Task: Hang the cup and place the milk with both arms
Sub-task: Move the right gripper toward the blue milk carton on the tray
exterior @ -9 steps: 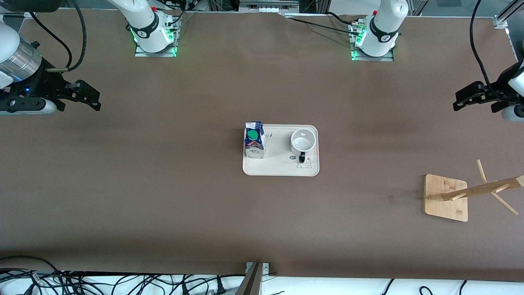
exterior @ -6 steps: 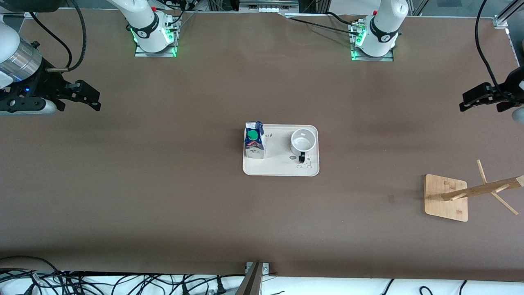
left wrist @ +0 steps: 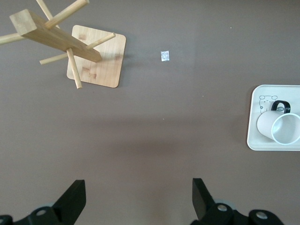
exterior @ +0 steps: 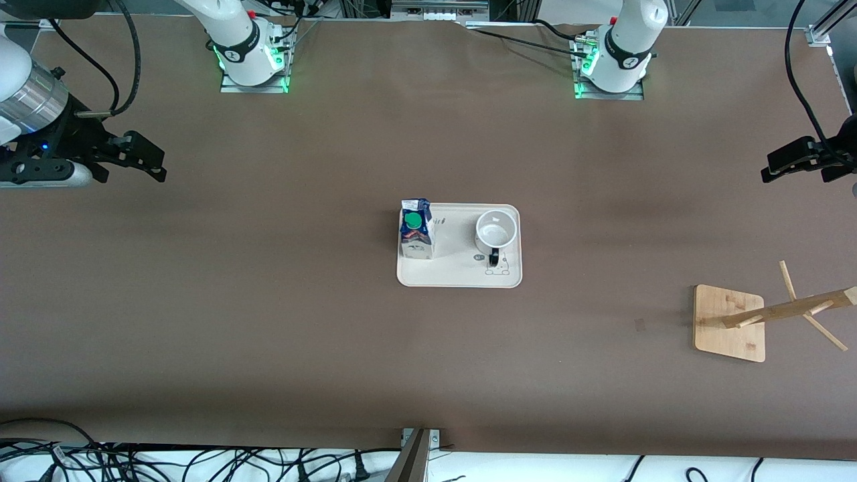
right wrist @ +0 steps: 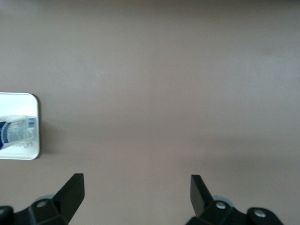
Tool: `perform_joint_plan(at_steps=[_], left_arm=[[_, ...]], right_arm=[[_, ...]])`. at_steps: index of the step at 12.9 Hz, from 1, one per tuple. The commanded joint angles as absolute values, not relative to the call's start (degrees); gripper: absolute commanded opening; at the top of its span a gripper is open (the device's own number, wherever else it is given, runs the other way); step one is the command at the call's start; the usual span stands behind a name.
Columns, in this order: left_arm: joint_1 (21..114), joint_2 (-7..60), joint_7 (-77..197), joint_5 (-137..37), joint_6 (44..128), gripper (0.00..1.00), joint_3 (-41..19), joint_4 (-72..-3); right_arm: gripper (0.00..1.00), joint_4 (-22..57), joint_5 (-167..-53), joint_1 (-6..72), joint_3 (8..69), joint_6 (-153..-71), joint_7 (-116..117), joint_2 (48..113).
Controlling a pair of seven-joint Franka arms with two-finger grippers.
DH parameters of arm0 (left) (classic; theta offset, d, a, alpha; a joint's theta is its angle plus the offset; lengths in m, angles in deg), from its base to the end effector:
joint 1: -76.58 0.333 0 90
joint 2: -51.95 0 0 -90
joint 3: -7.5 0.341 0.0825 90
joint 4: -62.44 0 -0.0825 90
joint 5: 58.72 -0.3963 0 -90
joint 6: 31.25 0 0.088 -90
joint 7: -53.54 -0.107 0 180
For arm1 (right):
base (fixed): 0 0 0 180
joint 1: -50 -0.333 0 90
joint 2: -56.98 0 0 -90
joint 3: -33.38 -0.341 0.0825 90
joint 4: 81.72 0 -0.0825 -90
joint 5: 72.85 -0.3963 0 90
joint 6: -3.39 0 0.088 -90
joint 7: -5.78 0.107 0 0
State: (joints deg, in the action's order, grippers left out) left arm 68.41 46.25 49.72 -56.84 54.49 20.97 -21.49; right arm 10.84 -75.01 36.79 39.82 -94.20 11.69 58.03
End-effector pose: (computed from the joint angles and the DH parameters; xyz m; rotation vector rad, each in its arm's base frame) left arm 0.5899 0.0432 0.6380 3.1250 0.0376 -0.1004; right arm 0.5801 0.0731 0.6293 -3.0970 -0.0177 -0.1011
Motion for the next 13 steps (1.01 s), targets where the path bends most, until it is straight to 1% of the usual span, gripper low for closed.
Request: perform_joint_plan(at_steps=[1,2,3,4,6,8,10,13], left_arm=[[68.75,47.03,48.88,-56.26,53.82,1.00,20.50,-21.76],[68.75,46.94,48.88,-56.17,53.91,1.00,20.50,-21.76],[68.75,46.94,48.88,-56.26,53.91,1.00,20.50,-21.76],[68.75,46.94,48.88,-56.34,53.91,1.00,20.59,-21.76],[68.84,46.94,48.88,-56.34,53.91,1.00,20.59,-21.76],[68.75,46.94,48.88,-56.00,54.61,1.00,20.59,-21.67],[68.67,46.85,48.79,-55.82,55.40,1.00,20.50,-21.58],[68.58,46.76,48.79,-55.73,55.32,1.00,20.50,-21.58]], right_arm=[[1.00,8.72,-76.28,36.73,38.05,-93.73,10.44,58.30],[1.00,9.42,-76.19,36.38,36.38,-92.94,10.43,58.56],[1.00,9.34,-75.84,35.42,34.97,-89.71,10.87,60.56],[1.00,9.08,-75.75,34.63,34.87,-89.07,11.13,61.28],[1.00,7.51,-76.19,30.69,34.78,-90.38,12.88,65.31],[1.00,2.86,-76.28,25.60,34.69,-91.79,22.16,71.28],[1.00,0.38,-77.41,20.76,34.78,-97.29,32.27,76.64],[1.00,0.02,-79.80,13.99,34.78,-108.02,43.44,83.07]])
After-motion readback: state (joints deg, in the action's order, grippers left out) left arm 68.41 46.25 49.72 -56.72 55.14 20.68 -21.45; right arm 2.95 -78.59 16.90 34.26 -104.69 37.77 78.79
